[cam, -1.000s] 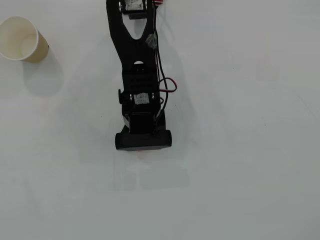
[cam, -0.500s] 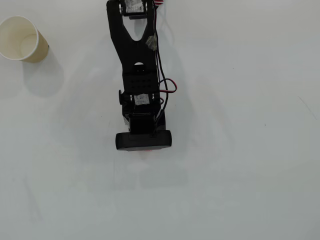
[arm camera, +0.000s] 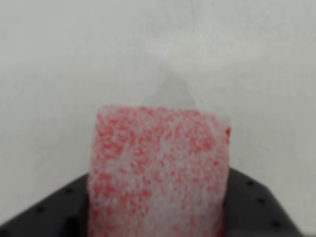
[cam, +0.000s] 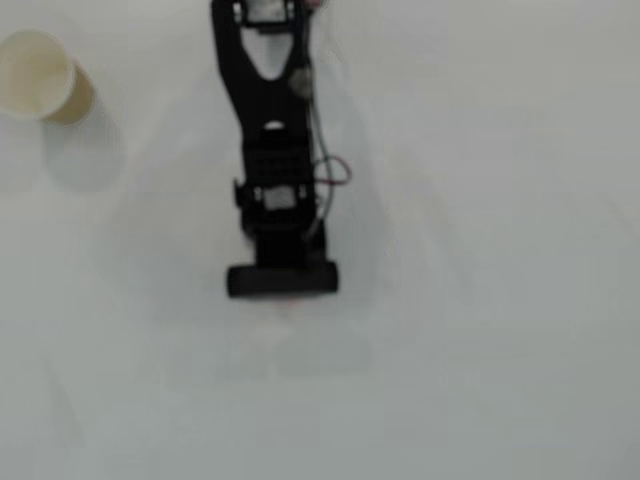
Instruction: Pick up the cube and drop it in the cup.
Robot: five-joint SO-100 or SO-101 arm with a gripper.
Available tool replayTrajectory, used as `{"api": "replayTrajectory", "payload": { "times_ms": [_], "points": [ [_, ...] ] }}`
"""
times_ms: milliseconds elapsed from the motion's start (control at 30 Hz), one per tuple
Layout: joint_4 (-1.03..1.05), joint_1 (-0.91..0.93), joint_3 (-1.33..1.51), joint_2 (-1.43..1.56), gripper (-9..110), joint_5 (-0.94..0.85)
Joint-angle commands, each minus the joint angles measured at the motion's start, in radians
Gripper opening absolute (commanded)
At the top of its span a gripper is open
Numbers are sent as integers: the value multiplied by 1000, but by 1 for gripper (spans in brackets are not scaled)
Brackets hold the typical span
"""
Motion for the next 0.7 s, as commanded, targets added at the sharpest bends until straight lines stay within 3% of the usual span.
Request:
{"api": "replayTrajectory", "payload": {
  "times_ms": [0, 667],
  "points": [
    [15, 18, -117, 80, 4, -2],
    [8, 52, 365, 744, 5, -2]
  ]
}}
